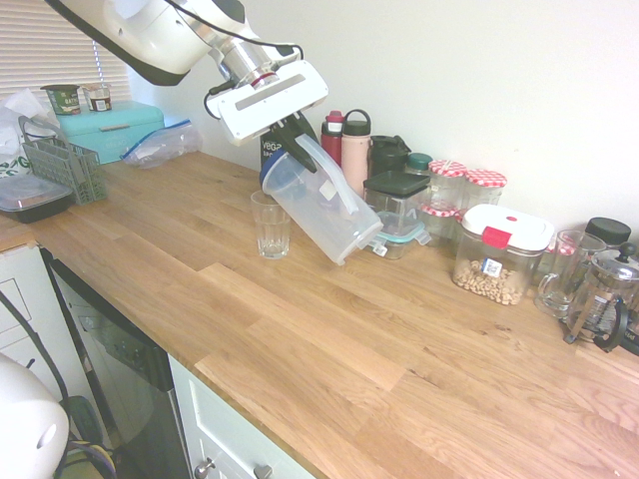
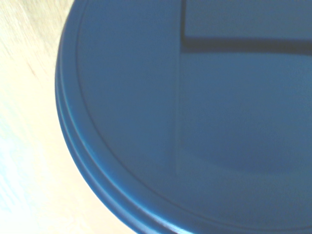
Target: Pour me some water
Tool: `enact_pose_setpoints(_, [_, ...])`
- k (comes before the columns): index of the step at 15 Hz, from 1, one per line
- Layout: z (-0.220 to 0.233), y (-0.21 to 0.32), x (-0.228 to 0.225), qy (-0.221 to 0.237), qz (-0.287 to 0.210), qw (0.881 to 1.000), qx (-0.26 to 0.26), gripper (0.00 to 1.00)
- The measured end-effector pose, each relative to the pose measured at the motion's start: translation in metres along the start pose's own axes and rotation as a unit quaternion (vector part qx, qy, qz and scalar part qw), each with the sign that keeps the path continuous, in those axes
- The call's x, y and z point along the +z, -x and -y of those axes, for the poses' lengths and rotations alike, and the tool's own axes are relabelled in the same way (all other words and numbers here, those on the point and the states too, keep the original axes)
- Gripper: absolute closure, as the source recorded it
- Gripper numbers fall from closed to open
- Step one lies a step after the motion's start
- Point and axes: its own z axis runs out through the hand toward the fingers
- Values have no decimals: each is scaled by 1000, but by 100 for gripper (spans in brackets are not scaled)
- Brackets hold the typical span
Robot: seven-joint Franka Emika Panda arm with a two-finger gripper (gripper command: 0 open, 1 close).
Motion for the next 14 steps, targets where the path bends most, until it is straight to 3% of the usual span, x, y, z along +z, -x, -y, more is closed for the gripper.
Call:
enact_pose_setpoints(3, [-23,24,-21,-37,-11,997,72,100])
enact_pose_setpoints(7, [-75,61,-29,-88,-17,980,177,100])
enact_pose_setpoints(10, [-130,73,11,-135,-1,959,250,100])
enact_pose_setpoints(14, [-156,111,47,-206,31,915,345,100])
